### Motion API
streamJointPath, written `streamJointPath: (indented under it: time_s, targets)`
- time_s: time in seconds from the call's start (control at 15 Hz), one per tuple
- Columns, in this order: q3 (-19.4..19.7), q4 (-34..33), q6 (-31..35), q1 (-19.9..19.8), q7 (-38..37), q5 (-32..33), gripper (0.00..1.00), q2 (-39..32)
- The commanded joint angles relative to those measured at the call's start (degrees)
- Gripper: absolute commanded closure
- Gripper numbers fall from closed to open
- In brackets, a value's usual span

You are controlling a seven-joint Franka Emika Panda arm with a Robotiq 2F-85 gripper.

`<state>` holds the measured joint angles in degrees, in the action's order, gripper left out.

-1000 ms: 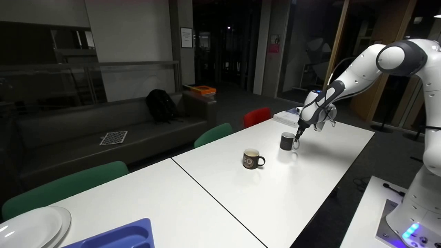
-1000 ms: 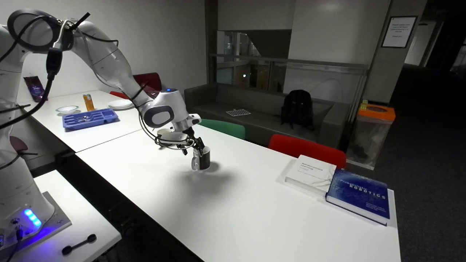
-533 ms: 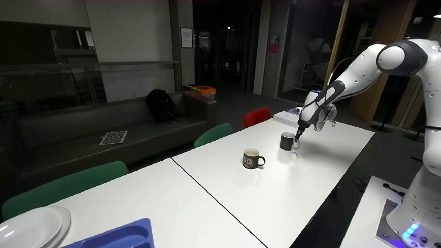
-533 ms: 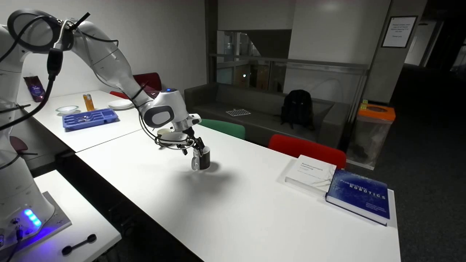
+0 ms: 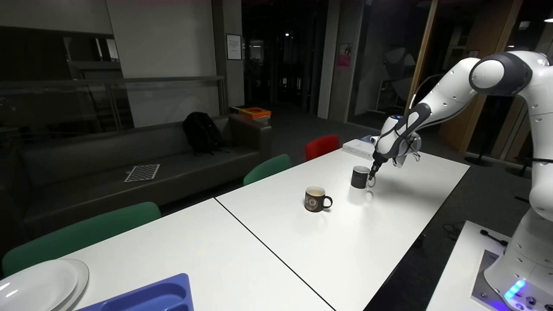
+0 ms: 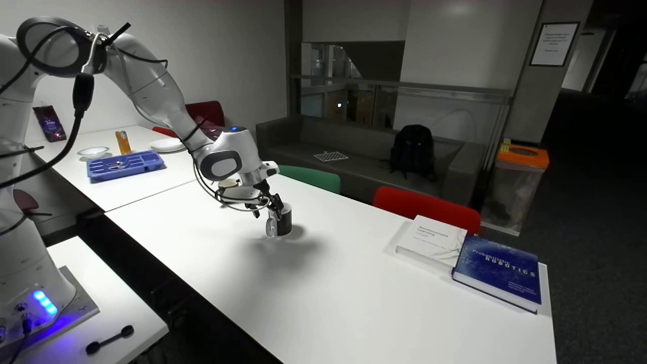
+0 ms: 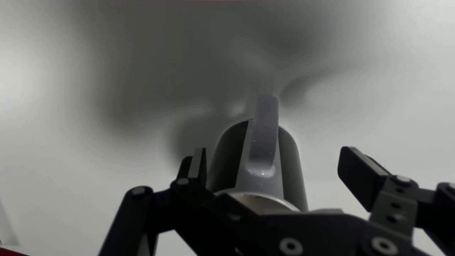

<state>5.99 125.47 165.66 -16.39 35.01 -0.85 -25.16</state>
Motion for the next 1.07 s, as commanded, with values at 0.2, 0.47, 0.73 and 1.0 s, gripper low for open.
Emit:
streamJointPath:
  time_s: [0.2, 0.47, 0.73, 1.0]
  targets:
    - [-2.5, -1.7, 1.5, -4.0, -0.4, 1.4, 0.0, -1.6]
    - [-4.6, -3.5, 1.7, -6.2, 0.6, 0.9, 0.0, -2.8]
    - [-6.1, -4.7, 1.5, -7.7, 0.6, 0.5, 0.0, -3.5]
    - [-6.3, -5.4, 0.8, -7.9, 0.1, 0.9, 0.0, -4.1]
